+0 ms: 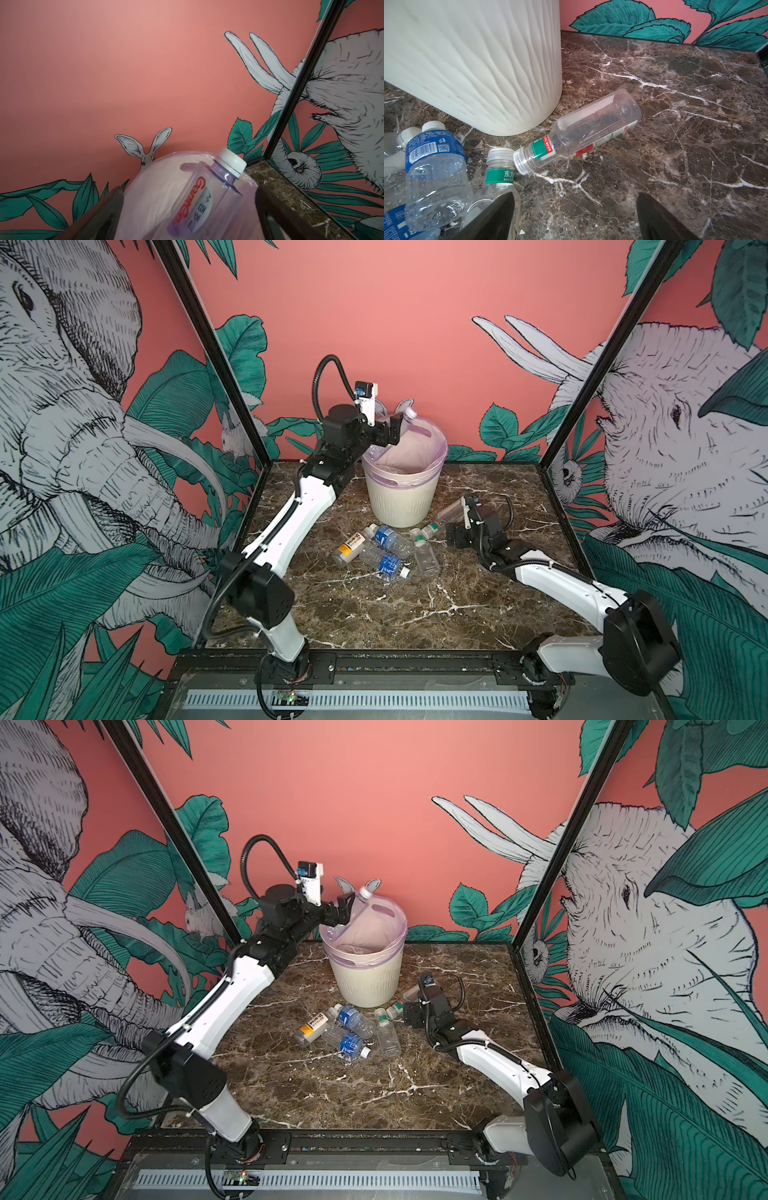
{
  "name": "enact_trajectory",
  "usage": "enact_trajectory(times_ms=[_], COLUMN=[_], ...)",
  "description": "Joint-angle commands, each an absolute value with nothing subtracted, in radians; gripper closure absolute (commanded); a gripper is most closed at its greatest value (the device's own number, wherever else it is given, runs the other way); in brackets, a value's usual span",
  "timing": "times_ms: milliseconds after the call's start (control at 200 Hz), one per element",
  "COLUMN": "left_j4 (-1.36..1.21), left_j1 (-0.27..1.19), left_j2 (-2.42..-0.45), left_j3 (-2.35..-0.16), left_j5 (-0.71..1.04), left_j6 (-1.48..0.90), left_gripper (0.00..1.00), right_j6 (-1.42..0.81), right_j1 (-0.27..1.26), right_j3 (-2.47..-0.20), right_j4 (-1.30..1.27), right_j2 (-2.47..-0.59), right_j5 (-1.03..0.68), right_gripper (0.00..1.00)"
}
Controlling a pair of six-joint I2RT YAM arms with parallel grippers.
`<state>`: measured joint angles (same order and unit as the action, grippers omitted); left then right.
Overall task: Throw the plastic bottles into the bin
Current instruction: 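Carry the purple-label bottle over the bin and open the left gripper, then withdraw the left gripper from the bin while the right gripper reaches toward the green-cap bottle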
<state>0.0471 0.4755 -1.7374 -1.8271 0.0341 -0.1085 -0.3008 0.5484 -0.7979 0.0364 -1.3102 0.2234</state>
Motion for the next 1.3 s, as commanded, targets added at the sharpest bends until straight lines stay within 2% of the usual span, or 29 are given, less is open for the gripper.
enact_trajectory(times_ms=[0,490,930,1295], left_j4=[0.086,0.058,-0.030,-0.065], left_j1=[0.472,0.472,0.472,0.472], left_j2=[-1.737,-1.455,-1.151,-1.034], left_j3=[-1.877,-1.574,-1.124,-0.876], left_j5=[0.042,-0.010,-0.122,-0.133], left_j6=[-0.091,-0.067,-0.142,-0.204], left_gripper=[0.00,0.00,0.01,0.01], right_j6=[-0.290,-0.299,-0.375,-0.507], right_j1=[0.543,0.542,0.542,0.529], right_j3=[-0.828,-0.835,-0.867,-1.002], right_j4=[0.044,0.046,0.049,0.169], right_j2=[-1.289,-1.305,-1.393,-1.515], right_j5=[0.216,0.206,0.227,0.296], right_gripper=[0.06,0.05,0.02,0.01])
